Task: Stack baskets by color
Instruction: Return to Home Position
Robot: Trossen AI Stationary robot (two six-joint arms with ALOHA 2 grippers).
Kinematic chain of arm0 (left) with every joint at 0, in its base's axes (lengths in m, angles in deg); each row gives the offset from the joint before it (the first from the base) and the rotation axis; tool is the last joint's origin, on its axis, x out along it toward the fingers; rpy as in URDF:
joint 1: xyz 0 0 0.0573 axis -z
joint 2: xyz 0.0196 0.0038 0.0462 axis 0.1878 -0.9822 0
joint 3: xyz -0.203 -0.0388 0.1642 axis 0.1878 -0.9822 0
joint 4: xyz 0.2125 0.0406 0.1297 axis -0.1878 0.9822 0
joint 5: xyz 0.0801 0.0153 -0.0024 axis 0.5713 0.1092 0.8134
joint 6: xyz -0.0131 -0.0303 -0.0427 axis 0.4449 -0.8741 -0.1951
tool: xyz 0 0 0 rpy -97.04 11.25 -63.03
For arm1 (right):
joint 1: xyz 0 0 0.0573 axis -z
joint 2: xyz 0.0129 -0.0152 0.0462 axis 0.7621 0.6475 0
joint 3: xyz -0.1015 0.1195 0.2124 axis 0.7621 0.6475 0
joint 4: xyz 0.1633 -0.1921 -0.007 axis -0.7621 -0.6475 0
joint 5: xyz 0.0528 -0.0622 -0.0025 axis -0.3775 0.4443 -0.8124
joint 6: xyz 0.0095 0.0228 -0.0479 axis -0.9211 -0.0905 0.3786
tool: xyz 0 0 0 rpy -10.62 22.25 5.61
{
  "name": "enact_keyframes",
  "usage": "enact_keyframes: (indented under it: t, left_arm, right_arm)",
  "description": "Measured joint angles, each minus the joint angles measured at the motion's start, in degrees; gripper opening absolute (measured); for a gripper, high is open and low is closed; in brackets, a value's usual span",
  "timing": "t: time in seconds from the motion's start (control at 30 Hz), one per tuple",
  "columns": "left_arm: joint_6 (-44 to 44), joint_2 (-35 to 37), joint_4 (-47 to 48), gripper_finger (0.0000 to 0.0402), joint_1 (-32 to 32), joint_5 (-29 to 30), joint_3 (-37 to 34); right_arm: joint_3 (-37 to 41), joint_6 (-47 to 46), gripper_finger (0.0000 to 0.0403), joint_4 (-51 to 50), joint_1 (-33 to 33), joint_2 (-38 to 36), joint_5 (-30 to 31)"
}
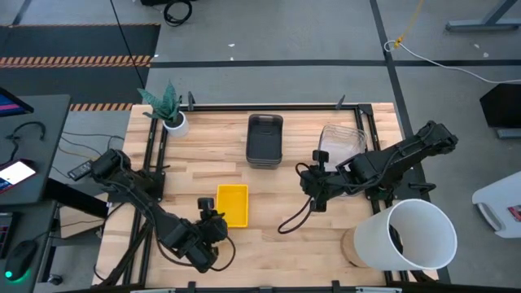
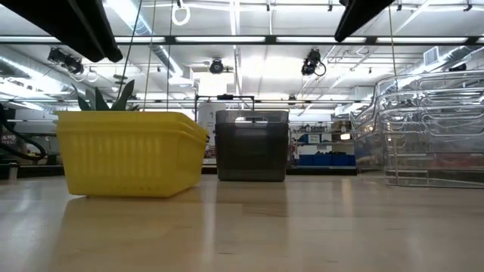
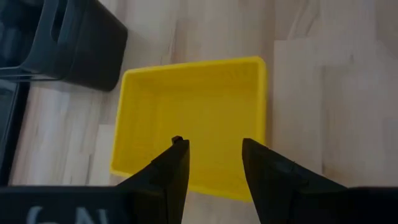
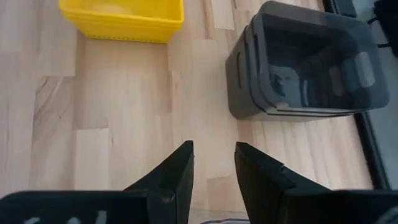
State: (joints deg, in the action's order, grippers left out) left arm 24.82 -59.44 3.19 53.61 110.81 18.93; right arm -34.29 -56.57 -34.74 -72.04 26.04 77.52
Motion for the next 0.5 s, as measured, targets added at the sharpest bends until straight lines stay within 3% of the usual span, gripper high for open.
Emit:
enact_keyframes:
  t: [0.3,0.5]
  left_arm:
    - [0.4,0.1,1.0,0.0144,0.2,0.9,0.0]
    - [3.1,0.2,-2.0,0.0121,0.3,-1.5,0.6]
  right_arm:
    - [14.2,-0.9,0.0122,12.1,0.0,-11.6,-1.1]
    - [21.0,-1.0,0.0122,18.7,0.0,-20.2,-1.5]
